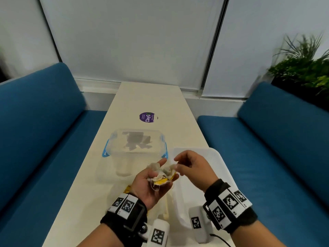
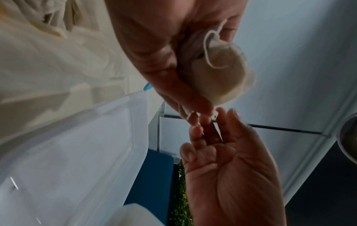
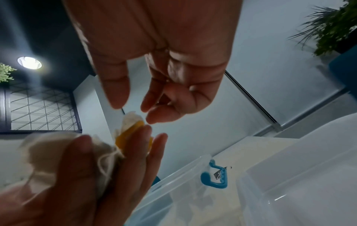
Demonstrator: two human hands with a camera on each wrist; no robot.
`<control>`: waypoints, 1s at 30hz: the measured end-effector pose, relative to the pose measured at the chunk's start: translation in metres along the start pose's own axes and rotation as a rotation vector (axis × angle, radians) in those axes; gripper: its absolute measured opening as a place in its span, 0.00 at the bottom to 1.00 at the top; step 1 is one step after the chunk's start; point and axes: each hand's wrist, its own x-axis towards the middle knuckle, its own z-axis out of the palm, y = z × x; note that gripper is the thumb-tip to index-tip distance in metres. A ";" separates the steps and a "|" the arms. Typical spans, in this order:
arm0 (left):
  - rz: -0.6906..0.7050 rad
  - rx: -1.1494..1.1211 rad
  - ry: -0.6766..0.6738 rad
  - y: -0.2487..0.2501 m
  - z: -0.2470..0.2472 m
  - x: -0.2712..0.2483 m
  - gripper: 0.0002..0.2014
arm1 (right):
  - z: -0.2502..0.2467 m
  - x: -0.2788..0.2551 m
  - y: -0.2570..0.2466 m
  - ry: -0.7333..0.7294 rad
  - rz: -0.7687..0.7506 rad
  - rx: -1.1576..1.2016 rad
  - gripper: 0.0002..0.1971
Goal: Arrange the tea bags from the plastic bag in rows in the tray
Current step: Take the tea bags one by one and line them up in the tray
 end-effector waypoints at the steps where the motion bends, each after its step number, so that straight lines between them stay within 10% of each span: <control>1: -0.003 -0.022 0.012 -0.003 0.001 0.004 0.24 | -0.001 0.001 0.003 -0.008 -0.015 -0.035 0.13; 19: -0.089 0.135 0.176 -0.035 0.025 0.044 0.18 | -0.052 0.018 0.046 -0.140 -0.172 -0.300 0.23; 30: -0.118 0.139 0.291 -0.040 0.015 0.055 0.23 | -0.081 0.043 0.067 -0.060 -0.131 -0.356 0.07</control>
